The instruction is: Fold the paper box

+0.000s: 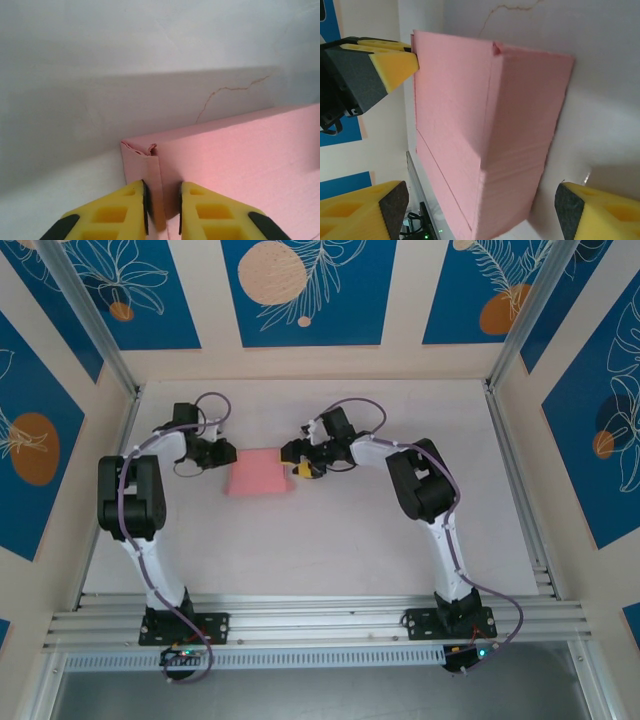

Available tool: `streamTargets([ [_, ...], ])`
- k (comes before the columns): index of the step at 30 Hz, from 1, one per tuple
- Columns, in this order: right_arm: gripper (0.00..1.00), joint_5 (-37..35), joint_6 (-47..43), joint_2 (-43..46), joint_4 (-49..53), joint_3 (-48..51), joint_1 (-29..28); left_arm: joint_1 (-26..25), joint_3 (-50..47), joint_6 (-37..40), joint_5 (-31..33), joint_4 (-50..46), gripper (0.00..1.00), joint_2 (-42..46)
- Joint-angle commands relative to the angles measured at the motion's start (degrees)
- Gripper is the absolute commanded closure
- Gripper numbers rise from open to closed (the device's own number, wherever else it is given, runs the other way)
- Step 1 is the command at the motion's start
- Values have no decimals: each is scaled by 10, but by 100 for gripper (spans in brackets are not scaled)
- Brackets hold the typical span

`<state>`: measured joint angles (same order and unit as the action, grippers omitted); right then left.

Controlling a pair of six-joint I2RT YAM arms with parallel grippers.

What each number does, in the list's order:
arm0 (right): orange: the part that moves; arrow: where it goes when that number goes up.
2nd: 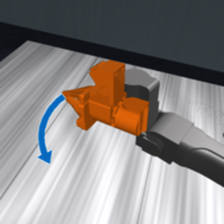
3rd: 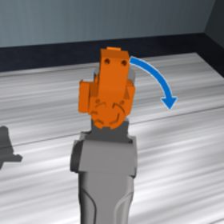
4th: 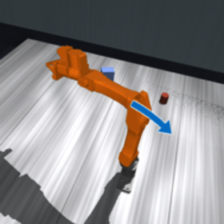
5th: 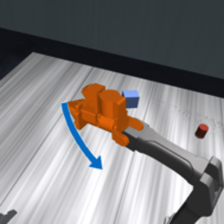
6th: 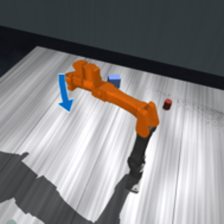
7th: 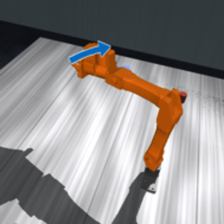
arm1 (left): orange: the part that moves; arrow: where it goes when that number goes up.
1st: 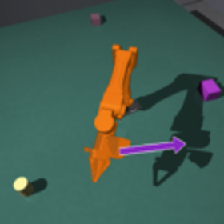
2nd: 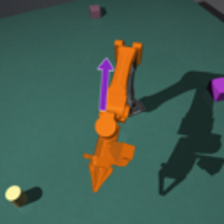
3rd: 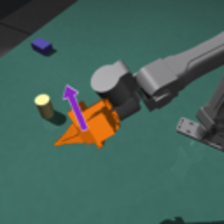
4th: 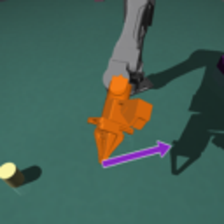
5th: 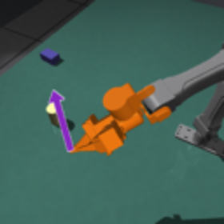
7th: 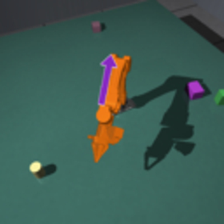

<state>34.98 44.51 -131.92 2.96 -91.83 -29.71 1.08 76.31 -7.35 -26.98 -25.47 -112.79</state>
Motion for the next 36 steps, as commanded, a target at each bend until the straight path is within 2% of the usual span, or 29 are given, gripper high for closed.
streamTargets([
  [1, 21, 13, 24, -28, 6, -18, -10, 10, -10, 12, 0, -80, 86, -57],
  [9, 26, 22, 72, -66, -30, -42, -19, 24, 9, 17, -26, -100, 99, -86],
  [13, 29, 41, 99, -72, -93, -38, -25, 32, 22, 19, -46, -106, 100, -102],
  [18, 40, 86, 135, -83, -196, -37, -30, 39, 38, 25, -70, -117, 100, -118],
  [23, 45, 81, 86, -88, -128, -77, -43, 40, 42, 25, -104, -116, 100, -119],
  [27, 45, 100, 91, -62, -180, -49, -44, 49, 55, 30, -98, -132, 100, -127],
  [32, 39, 17, 38, -9, -76, -15, -34, 72, 69, 26, -108, -140, 100, -132],
  [36, 37, -6, 36, 1, -60, 1, -30, 72, 79, 28, -108, -146, 100, -131],
])
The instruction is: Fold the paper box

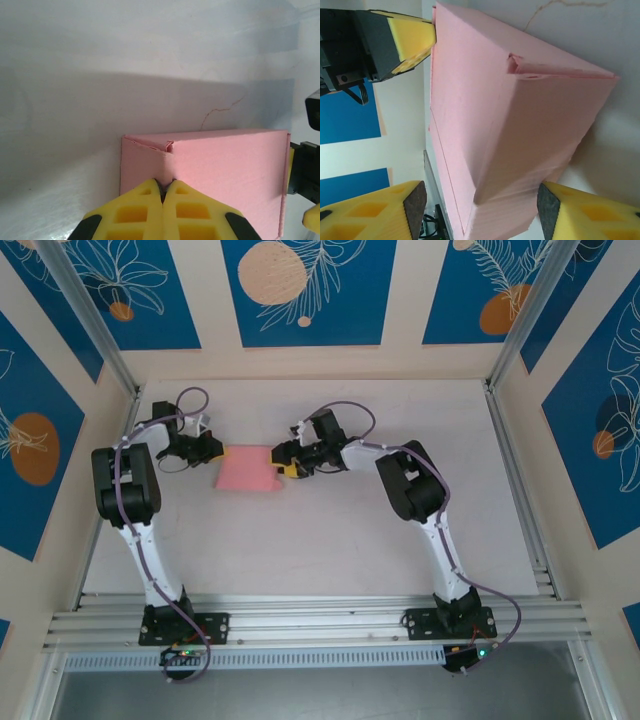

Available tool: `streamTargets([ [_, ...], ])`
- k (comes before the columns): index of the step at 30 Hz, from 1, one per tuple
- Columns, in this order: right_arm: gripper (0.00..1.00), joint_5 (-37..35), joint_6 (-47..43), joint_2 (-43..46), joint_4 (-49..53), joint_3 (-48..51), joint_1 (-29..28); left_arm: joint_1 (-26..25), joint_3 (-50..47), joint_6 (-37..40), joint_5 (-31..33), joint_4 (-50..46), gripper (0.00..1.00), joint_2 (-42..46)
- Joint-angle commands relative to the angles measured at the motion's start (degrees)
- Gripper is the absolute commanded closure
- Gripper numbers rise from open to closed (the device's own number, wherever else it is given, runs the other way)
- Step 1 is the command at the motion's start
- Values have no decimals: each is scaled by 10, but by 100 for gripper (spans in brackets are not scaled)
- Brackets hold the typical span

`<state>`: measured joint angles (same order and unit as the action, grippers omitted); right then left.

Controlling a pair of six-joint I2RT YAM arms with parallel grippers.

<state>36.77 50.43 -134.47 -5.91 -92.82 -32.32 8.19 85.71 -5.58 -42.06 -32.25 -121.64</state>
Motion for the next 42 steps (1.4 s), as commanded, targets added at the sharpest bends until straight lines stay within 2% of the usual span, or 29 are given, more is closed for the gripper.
streamTargets([
  [1, 36, -25, -22, 26, 29, 11, -5, 0, -11, 11, 44, -81, 100, -45],
  [11, 30, -72, 25, 36, 3, 55, -5, 4, 23, 18, 52, -105, 100, -74],
  [14, 27, -63, 27, 32, -9, 53, -3, 4, 21, 22, 52, -106, 100, -75],
  [23, 29, -13, 78, -39, -76, -11, -5, 5, 21, 22, 49, -103, 100, -80],
  [28, 37, -2, 96, -54, -108, -23, -5, 5, 21, 24, 44, -102, 100, -80],
  [34, 59, 3, 93, -52, -92, -34, -6, 5, 4, 20, 34, -82, 100, -49],
  [38, 64, -6, 85, -34, -73, -24, -6, 6, 0, 17, 25, -75, 89, -17],
  [39, 64, -8, 85, -29, -69, -20, -6, 5, -2, 16, 23, -72, 81, -7],
  [42, 65, -7, 85, -11, -57, -9, -1, 5, -19, 6, 21, -49, 40, 43],
])
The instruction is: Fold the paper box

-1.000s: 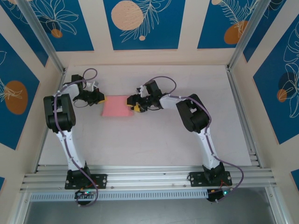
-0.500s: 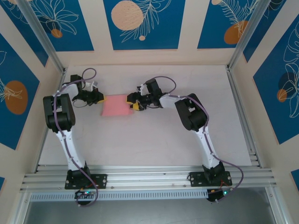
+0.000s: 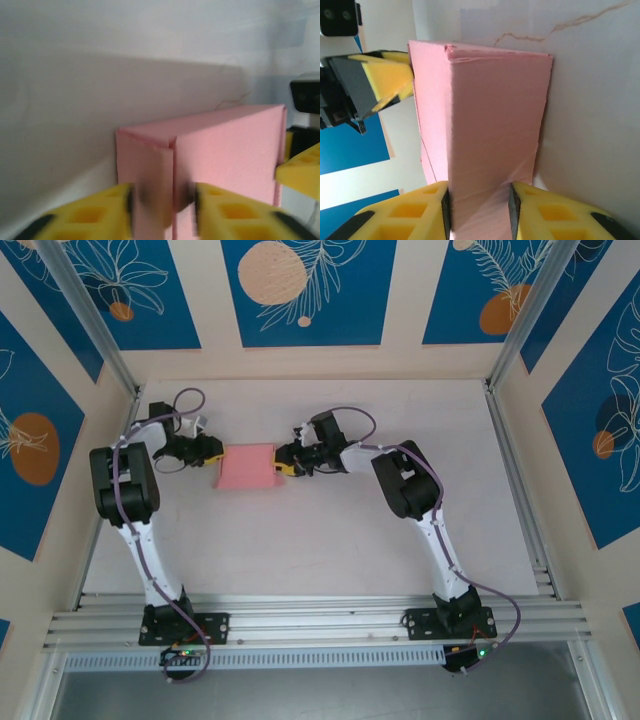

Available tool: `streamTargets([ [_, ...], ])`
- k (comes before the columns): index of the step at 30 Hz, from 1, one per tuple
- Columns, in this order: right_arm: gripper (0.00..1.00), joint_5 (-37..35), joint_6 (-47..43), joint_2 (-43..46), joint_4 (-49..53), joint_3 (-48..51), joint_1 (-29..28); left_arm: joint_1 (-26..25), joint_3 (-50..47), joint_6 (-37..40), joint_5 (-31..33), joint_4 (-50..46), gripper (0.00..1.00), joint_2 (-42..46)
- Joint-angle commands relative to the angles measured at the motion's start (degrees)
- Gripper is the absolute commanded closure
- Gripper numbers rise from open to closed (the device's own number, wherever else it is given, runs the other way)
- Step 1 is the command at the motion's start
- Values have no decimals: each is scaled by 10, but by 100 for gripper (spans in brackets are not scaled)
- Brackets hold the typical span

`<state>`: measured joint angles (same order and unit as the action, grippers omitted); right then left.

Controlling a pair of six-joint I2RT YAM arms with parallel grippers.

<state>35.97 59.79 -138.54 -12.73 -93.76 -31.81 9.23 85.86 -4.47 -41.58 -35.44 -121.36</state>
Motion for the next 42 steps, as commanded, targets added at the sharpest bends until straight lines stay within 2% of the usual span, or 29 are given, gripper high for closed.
streamTargets([
  [1, 65, 2, -10, 38, 20, 3, -6, -5, -28, -9, 18, -5, 31, 61],
  [4, 67, 12, -15, 58, 53, 5, -1, -5, -61, -16, 31, 42, 10, 136],
  [7, 68, 40, -23, 82, 100, 7, 10, -12, -125, 9, 29, 132, 1, 227],
  [9, 68, 58, -35, 100, 148, 9, 19, -31, -189, 69, 35, 213, 0, 297],
  [11, 69, 72, -58, 122, 212, 7, 32, -70, -290, 149, 68, 329, 0, 387],
  [14, 69, 65, -102, 148, 297, 4, 40, -127, -435, 230, 124, 500, 0, 490],
  [16, 61, 37, -138, 160, 340, 2, 34, -142, -471, 240, 180, 527, 0, 512],
  [18, 56, 15, -154, 163, 346, 3, 25, -133, -429, 207, 253, 445, 0, 483],
  [21, 50, -4, -147, 156, 312, 15, 19, -124, -307, 186, 290, 268, 0, 379],
  [23, 46, -12, -137, 149, 287, 20, 17, -122, -251, 160, 297, 213, 2, 327],
  [25, 44, -20, -132, 142, 270, 21, 15, -108, -205, 114, 295, 167, 10, 280],
  [27, 42, -30, -133, 137, 265, 17, 12, -83, -156, 71, 256, 113, 23, 229],
  [30, 40, -32, -137, 125, 264, 2, 7, -57, -110, 42, 193, 62, 37, 170],
  [32, 40, -38, -143, 117, 271, -10, 5, -53, -97, 38, 165, 48, 39, 146],
  [36, 40, -55, -154, 98, 287, -30, 4, -52, -82, 40, 169, 27, 39, 107],
  [39, 40, -56, -152, 86, 286, -36, 4, -52, -78, 43, 166, 29, 52, 87],
  [41, 40, -55, -152, 81, 285, -36, 4, -51, -74, 43, 167, 28, 53, 75],
  [42, 40, -54, -151, 80, 284, -36, 4, -50, -71, 43, 168, 25, 59, 70],
])
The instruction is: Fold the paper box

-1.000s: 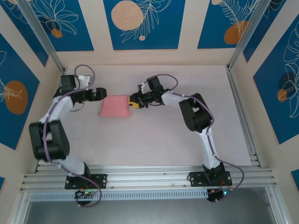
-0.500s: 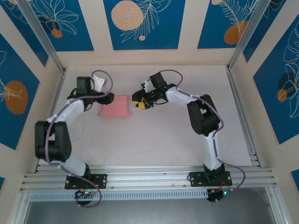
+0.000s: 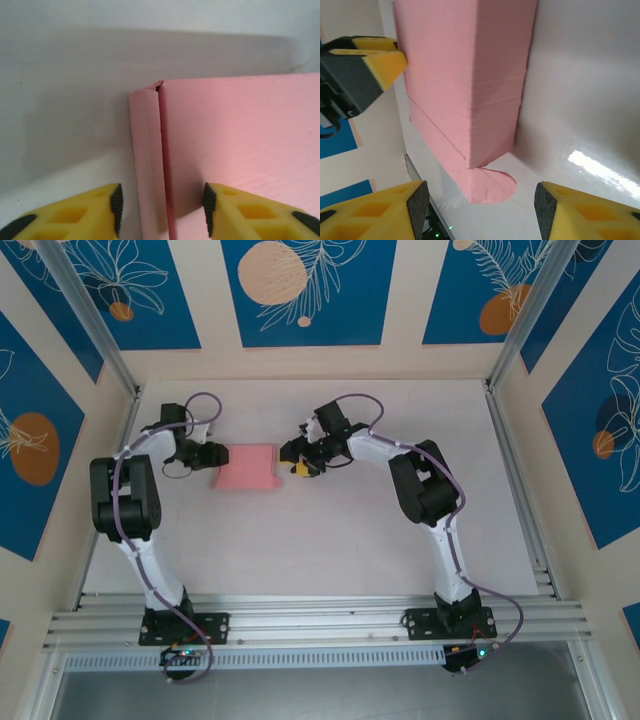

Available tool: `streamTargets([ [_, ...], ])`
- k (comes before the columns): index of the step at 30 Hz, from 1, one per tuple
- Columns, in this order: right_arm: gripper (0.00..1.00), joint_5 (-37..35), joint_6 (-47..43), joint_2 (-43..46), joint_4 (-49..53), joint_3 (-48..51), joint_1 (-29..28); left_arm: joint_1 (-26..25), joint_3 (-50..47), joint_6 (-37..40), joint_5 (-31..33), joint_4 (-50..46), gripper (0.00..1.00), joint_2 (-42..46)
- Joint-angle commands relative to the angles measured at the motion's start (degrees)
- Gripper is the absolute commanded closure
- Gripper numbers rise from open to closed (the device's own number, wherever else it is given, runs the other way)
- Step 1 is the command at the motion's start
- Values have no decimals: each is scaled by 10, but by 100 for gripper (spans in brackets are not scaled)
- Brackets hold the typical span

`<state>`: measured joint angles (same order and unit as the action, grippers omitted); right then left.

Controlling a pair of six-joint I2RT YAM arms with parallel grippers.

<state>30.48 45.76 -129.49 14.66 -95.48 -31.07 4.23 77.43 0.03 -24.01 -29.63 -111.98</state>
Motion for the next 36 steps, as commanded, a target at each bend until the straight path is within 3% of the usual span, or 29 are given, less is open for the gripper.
streamTargets([
  [1, 40, 1, -11, -10, 8, -18, -4, 1, 14, -2, -9, -34, 65, -27],
  [5, 40, 7, -14, -18, 2, -23, -6, 8, 15, -7, -20, -30, 88, -29],
  [11, 39, 22, -2, -44, -33, -33, -9, 27, 34, -2, -39, -53, 99, -43],
  [20, 33, 51, 48, -87, -90, -62, -14, 31, 57, 6, -50, -69, 100, -74],
  [27, 32, 84, 101, -94, -194, -61, -20, 31, 57, 10, -49, -73, 100, -75],
  [36, 32, 62, 139, -53, -302, 8, -14, 31, 61, 12, -46, -75, 100, -84],
])
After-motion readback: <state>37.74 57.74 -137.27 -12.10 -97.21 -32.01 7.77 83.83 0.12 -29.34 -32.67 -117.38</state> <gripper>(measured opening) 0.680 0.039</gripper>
